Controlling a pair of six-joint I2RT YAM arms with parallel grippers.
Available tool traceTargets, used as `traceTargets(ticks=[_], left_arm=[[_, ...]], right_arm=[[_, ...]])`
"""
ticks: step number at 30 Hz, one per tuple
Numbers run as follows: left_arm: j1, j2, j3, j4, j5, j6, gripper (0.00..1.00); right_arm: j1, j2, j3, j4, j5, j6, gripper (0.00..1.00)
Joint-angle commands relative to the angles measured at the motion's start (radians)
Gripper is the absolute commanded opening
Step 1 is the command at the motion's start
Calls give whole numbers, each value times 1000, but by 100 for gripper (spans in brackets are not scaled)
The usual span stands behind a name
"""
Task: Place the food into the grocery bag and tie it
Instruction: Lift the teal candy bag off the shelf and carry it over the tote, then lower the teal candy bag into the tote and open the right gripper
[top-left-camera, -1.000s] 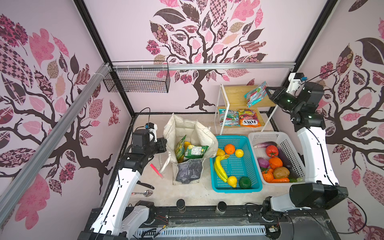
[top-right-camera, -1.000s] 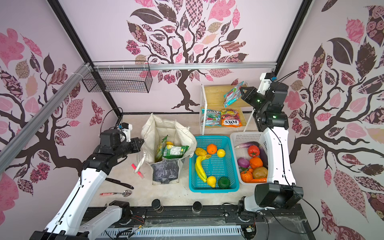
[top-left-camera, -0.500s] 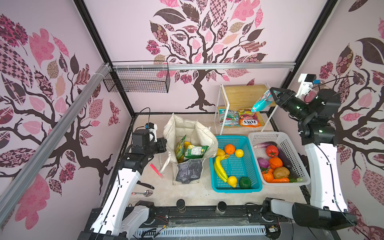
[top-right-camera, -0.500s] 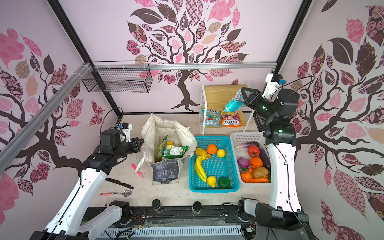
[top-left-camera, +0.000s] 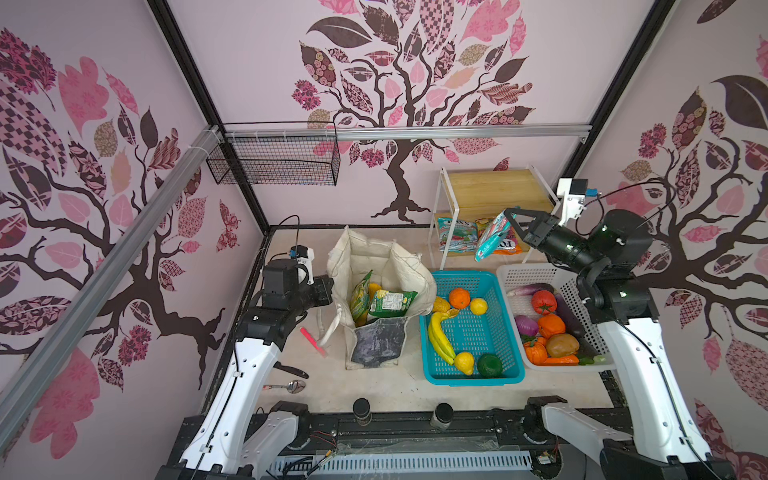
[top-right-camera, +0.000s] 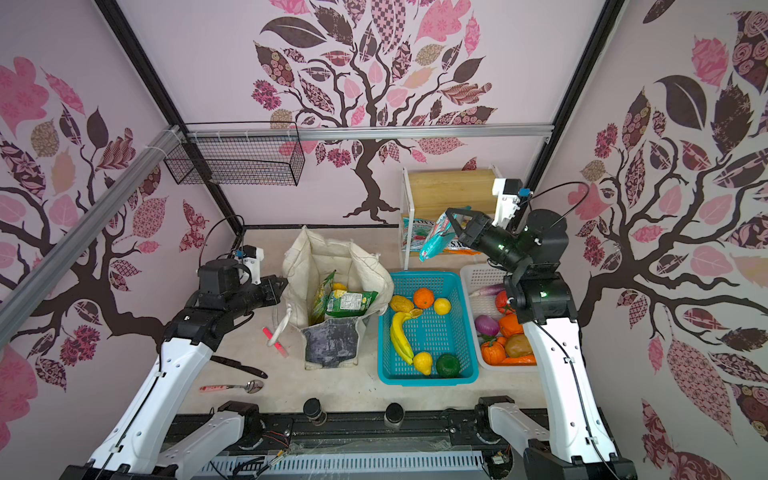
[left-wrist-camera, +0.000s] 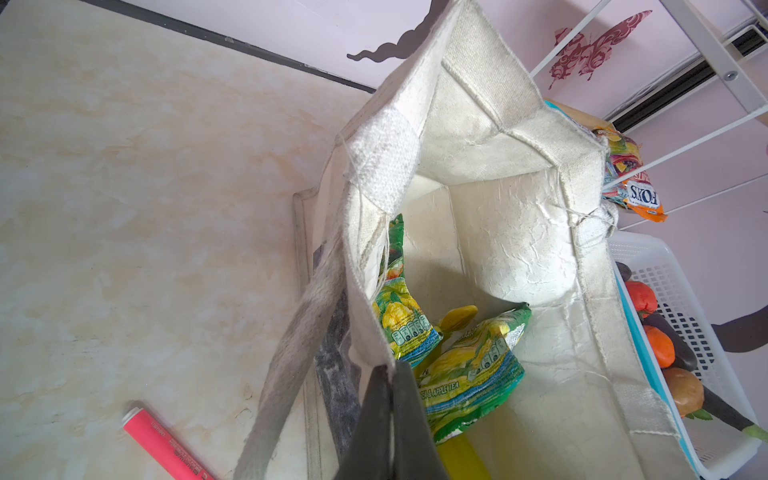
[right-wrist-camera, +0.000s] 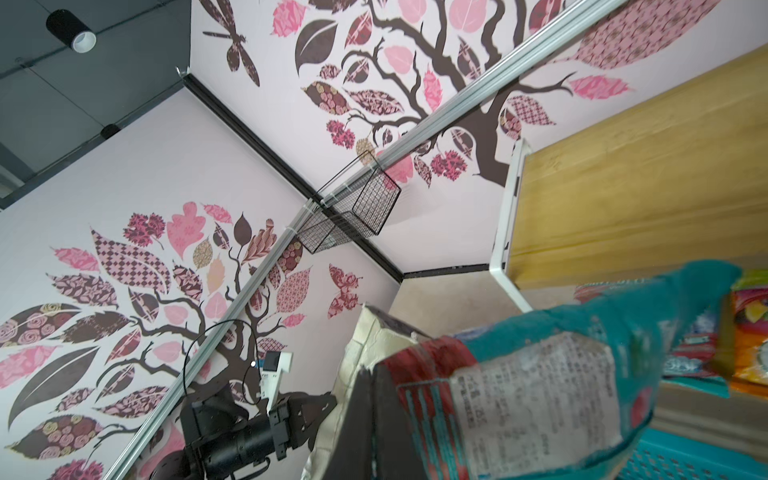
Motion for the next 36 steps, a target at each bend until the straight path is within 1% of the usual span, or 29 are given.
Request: traceTargets(ticks=[1, 3, 8, 10, 12, 14, 20, 23, 28, 31, 33, 36], left_arm=[[3, -12, -32, 12, 15, 7, 0], [3, -14, -31, 12, 16, 6, 0], [2, -15, -32, 12, 19, 6, 0], [3, -15, -31, 14, 21, 6, 0], [4, -14, -32, 15, 23, 4, 0], [4, -16, -33, 15, 25, 4, 0], [3, -12, -32, 17, 30, 3, 0], [3, -12, -32, 18, 32, 2, 0], [3, -9, -33, 18, 36, 1, 0], [2, -7, -32, 19, 36, 1, 0], [3, -15, -31, 14, 33, 4, 0], [3, -40, -48, 40, 17, -6, 0]], right_arm=[[63, -38, -22, 49, 39, -3, 0], [124, -40, -41, 35, 80, -22, 0], [350, -20, -78, 23, 222, -76, 0], [447, 4, -83, 25, 282, -94, 0], [522, 35, -83, 37, 328, -105, 0], [577, 73, -75, 58, 345, -110, 0], [675, 206, -18, 94, 354, -120, 0], [726, 266, 14, 104, 381, -136, 0], [781, 392, 72, 139, 379, -138, 0], [791, 481, 106, 175, 360, -127, 0], [791, 556, 158, 180, 349, -138, 0], [791, 665, 252, 145, 357, -156, 0]])
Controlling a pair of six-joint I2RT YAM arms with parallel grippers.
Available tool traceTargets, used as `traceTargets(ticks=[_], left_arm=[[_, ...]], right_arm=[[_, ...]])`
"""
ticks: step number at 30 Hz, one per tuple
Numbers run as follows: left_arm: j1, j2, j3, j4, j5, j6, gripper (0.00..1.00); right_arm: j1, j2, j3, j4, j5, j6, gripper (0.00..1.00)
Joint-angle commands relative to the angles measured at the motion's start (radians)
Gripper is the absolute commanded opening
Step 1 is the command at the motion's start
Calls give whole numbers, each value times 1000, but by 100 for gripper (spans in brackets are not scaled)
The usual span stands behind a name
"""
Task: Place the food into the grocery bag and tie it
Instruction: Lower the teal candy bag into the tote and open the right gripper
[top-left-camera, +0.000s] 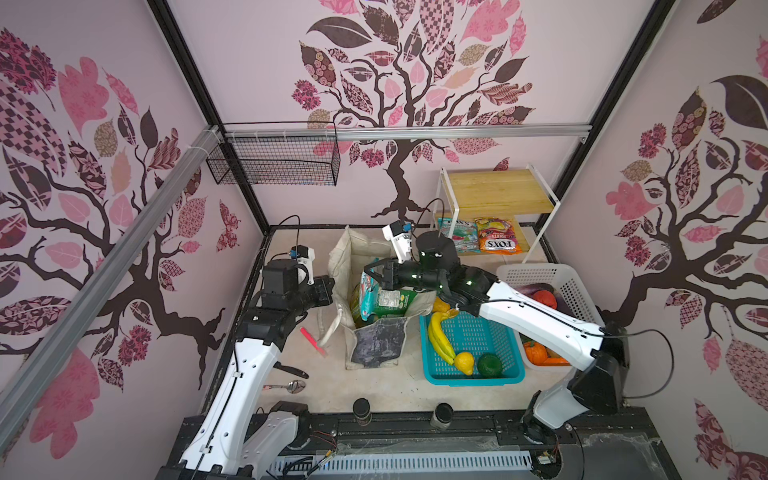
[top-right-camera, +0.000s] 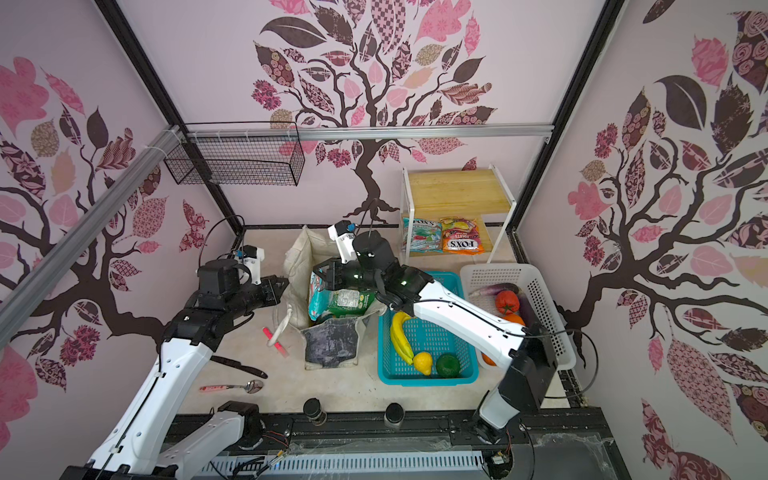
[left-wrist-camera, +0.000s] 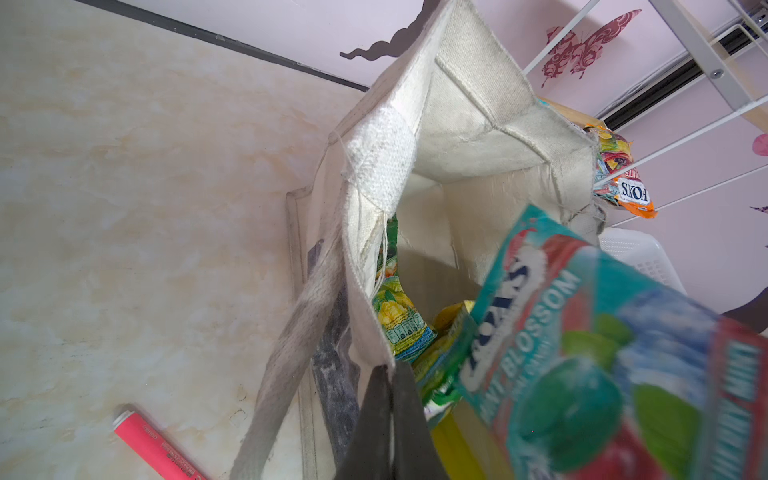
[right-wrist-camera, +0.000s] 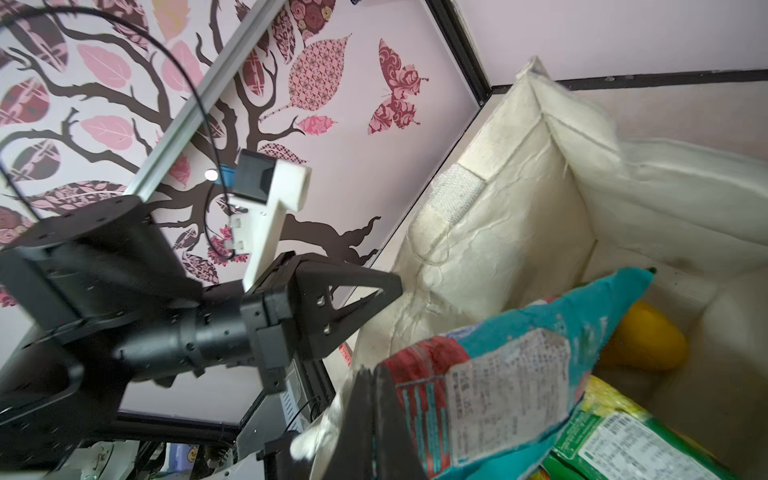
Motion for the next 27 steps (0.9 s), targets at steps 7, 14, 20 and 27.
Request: traceTargets(ticks=[7, 14, 20, 27], left_arm=[[3, -4, -31, 20, 20, 0, 0], [3, -4, -33, 21, 23, -1, 0], [3, -3, -31, 21, 18, -2, 0], [3, -8, -33, 19, 13, -1, 0]], right_arm=[[1, 112, -11, 164, -26, 37, 0], [5, 116, 21, 169, -28, 33, 0], [27, 129, 184, 104, -16, -19, 0], [27, 145, 148, 110, 0, -29, 0]])
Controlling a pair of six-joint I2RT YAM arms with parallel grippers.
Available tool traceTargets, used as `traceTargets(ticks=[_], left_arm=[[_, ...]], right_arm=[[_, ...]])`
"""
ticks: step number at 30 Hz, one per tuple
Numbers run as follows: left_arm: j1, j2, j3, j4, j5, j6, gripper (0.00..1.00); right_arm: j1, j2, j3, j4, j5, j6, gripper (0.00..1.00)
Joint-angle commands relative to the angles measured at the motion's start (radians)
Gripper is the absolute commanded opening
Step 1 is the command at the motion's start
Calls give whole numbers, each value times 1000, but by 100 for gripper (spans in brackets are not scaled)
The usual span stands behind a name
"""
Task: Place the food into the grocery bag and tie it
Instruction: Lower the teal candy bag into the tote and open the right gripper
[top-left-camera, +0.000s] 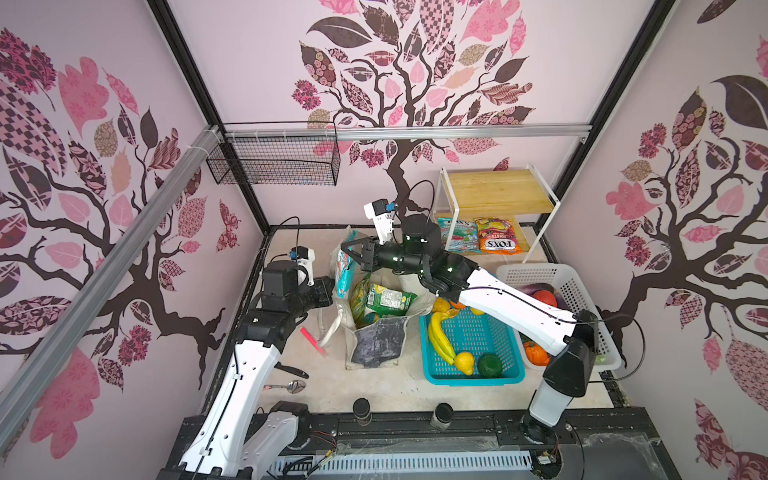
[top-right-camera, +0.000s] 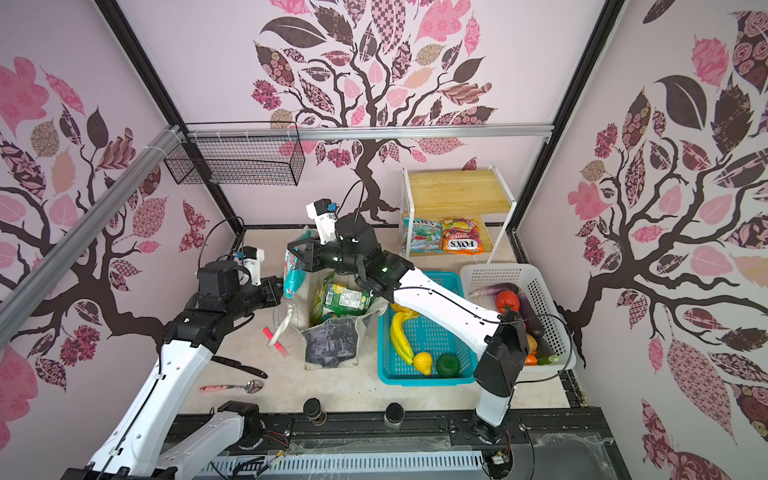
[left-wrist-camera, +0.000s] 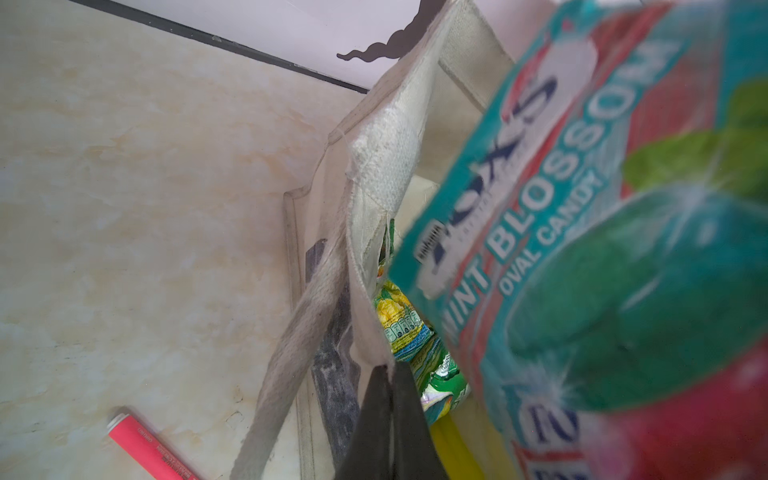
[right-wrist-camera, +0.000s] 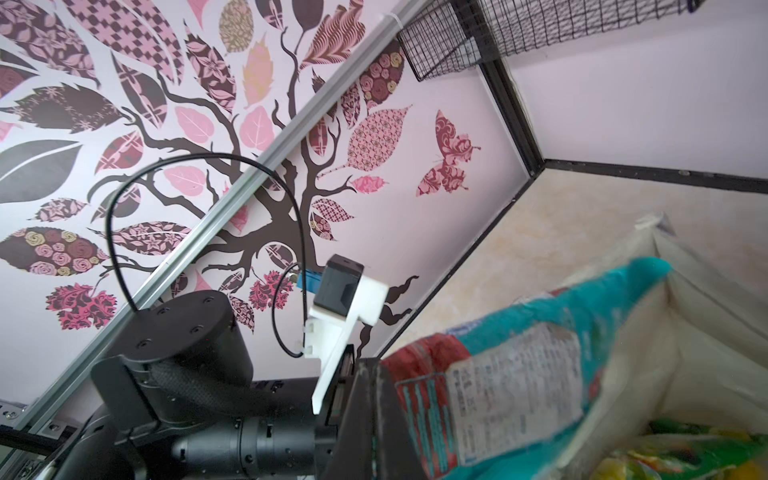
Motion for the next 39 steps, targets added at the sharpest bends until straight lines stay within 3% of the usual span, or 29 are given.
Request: traceTargets(ticks=[1, 7, 15, 21, 25, 32, 33, 39], left_arm=[[4, -3, -22, 11, 6, 1, 0], [3, -6, -21, 11, 9, 1, 0], [3, -11, -21, 10, 8, 1, 0], [2, -16, -20, 11, 8, 1, 0], [3, -16, -21, 11, 8, 0, 0], [3, -12, -21, 7, -8, -3, 0], [3, -11, -20, 6, -9, -2, 0], [4, -15, -20, 5, -11, -1, 0]], right_arm=[[5, 21, -99, 28, 11, -14, 0], [2, -16, -360, 169, 51, 48, 0], [2, -67, -493, 173, 89, 75, 0], [3, -109, -481, 13, 178, 30, 0], [1, -156, -485, -9, 187, 26, 41], [3, -240, -485, -44, 189, 53, 82], [3, -263, -494, -44, 198, 52, 99], [-5, -424, -565, -61, 293, 41, 100]])
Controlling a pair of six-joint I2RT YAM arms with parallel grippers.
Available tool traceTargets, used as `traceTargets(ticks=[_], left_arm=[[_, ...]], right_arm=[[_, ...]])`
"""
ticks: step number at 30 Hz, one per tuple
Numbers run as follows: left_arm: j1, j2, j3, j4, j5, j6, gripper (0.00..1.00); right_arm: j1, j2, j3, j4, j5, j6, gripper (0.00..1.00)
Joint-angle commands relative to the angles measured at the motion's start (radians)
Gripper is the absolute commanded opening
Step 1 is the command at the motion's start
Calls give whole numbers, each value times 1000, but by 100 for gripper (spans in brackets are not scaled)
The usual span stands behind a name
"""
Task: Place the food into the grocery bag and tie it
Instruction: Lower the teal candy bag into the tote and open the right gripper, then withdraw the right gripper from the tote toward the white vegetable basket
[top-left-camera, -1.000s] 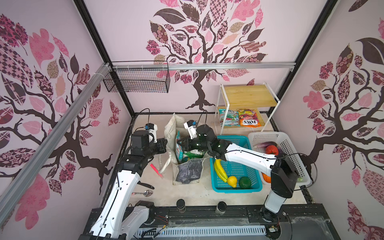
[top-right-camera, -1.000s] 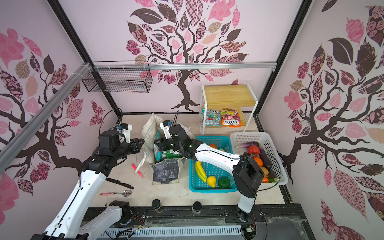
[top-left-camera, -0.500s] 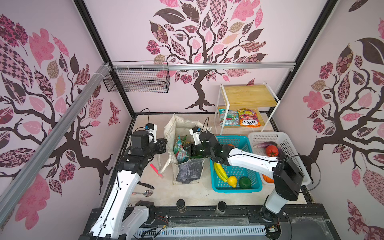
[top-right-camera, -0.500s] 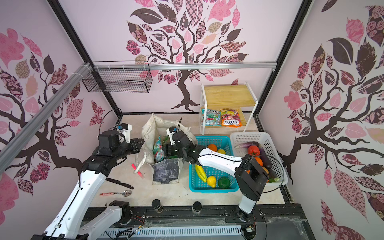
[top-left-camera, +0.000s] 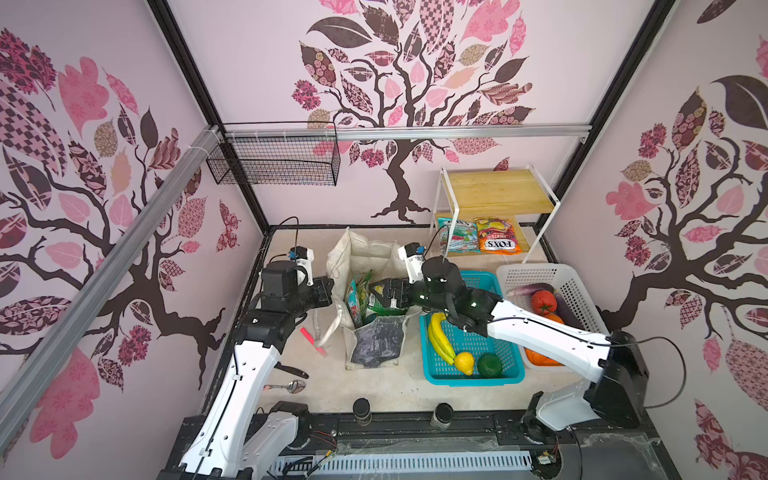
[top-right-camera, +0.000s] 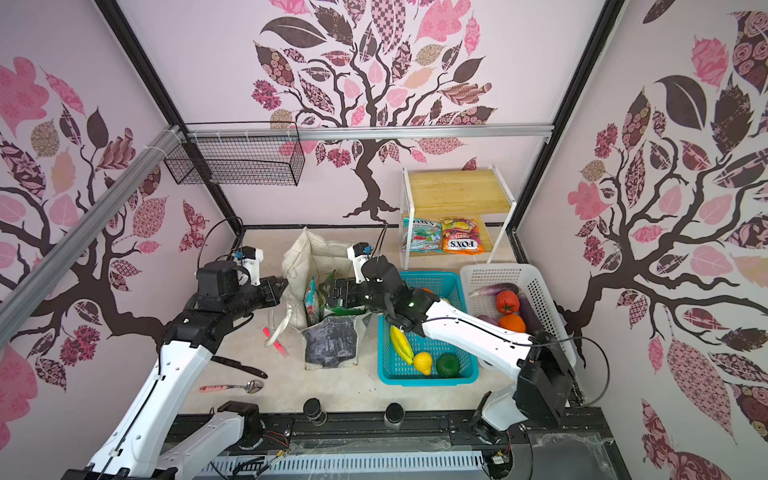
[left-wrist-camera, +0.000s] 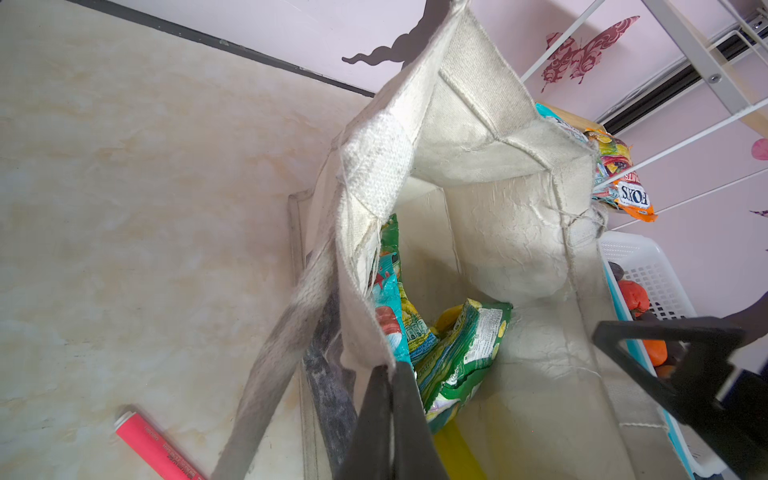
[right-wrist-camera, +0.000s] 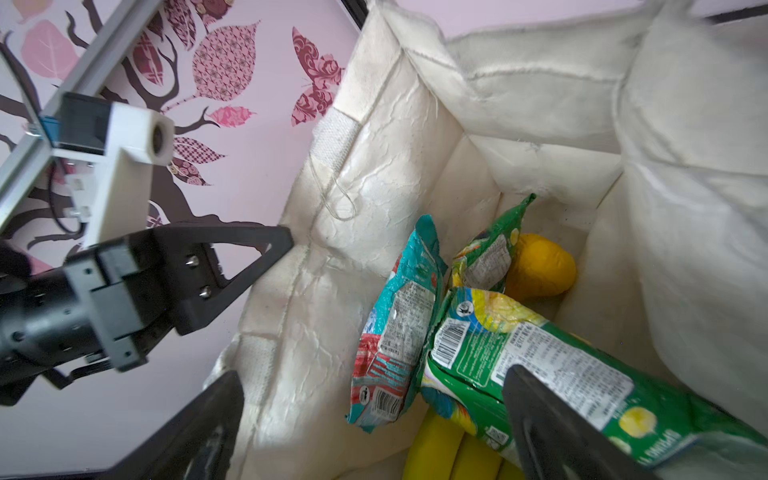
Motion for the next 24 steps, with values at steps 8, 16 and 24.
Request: traceTargets(ticks=[8, 16, 24], left_arm=[[0, -14, -19, 6, -4, -2, 0], [0, -13, -19, 6, -4, 2, 0], [1, -13, -19, 5, -4, 2, 0]], right_arm=[[-177, -210, -79, -206, 50, -22, 99], [-221, -158, -102, -273, 89, -95, 89], [-227, -55, -99, -255, 71, -74, 84]])
